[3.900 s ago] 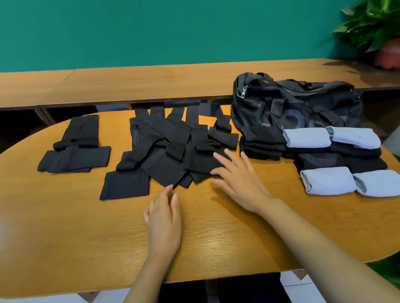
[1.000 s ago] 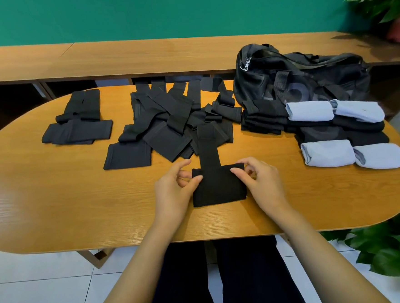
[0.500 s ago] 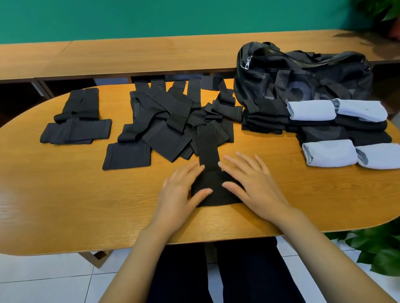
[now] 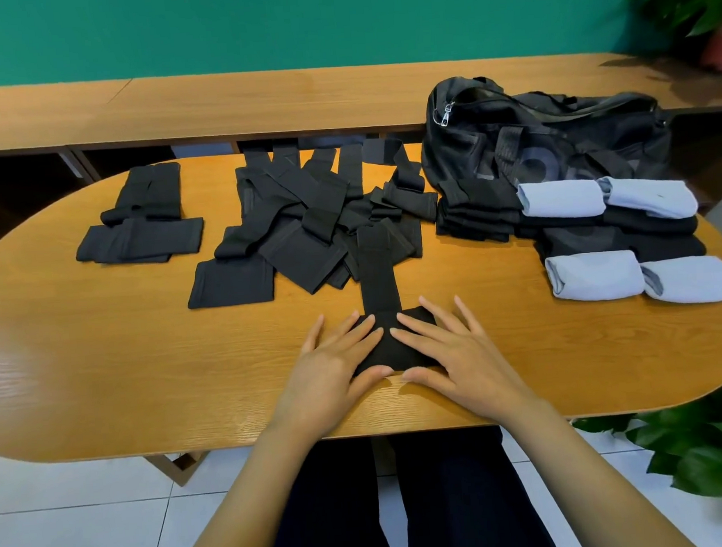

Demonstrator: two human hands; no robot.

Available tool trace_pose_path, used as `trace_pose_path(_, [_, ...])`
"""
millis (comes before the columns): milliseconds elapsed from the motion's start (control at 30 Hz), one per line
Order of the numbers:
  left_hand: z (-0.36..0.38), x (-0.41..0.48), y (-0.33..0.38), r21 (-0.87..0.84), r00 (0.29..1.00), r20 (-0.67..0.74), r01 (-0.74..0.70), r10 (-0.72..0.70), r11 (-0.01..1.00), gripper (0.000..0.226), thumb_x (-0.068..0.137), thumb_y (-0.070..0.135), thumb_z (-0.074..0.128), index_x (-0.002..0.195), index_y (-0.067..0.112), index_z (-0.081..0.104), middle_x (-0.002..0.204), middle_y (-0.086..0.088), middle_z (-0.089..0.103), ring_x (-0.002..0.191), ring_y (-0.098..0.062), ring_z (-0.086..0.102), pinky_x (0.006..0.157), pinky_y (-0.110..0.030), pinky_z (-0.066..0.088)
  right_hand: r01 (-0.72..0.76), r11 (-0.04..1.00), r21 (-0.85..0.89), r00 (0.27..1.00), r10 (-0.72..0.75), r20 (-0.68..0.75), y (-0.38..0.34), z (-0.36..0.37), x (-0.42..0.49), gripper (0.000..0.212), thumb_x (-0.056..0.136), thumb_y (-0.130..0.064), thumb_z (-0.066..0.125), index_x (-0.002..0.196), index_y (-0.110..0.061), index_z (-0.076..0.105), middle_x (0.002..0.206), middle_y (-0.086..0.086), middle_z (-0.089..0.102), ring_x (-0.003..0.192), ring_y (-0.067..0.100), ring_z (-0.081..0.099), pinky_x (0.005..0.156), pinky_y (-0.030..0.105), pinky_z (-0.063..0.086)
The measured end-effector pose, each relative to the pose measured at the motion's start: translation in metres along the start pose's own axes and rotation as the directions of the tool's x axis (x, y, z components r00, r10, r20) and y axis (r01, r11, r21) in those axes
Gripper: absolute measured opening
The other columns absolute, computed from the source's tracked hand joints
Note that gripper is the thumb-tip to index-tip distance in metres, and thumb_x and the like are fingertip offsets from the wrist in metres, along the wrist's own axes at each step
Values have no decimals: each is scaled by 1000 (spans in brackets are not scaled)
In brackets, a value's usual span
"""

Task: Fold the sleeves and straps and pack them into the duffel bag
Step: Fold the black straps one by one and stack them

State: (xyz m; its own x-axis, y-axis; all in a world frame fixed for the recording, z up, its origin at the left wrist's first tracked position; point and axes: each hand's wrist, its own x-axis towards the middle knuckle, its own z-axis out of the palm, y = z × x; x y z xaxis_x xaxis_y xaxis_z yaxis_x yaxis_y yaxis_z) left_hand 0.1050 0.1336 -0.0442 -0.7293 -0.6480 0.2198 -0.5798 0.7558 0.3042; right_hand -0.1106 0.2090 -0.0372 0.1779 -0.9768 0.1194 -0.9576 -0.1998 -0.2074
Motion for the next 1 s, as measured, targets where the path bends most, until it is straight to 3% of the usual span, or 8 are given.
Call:
trace_pose_path(333, [1,-2,1,41,990,-131,-42,48,998,62,98,61,26,127,21,64,134,4,61,134,-11,46,118,-46,14,38,999,-19,986,-40,-161,2,5,-3,59,94,-65,32,139,-33,52,144,-12,51,143,13,31,120,47,9])
trace_pose_path(700, [-2,-8,4,58,965,-235,-101,112,993,45,96,53,43,114,22,71,115,8,71,115,-7,61,115,-53,23,89,996,26,952,-78,-296,1,6,-7,52,99,-58,34,122,-25,68,124,-10,67,129,11,50,117,52,20])
trace_pose_path(1000, [-3,-21,17,29,933,-344,-98,102,995,44,100,51,41,102,22,74,95,12,73,106,-8,63,116,-58,17,177,981,77,892,-127,-434,-6,-2,-20,43,98,-52,47,102,-21,76,97,-12,74,105,7,61,114,51,29])
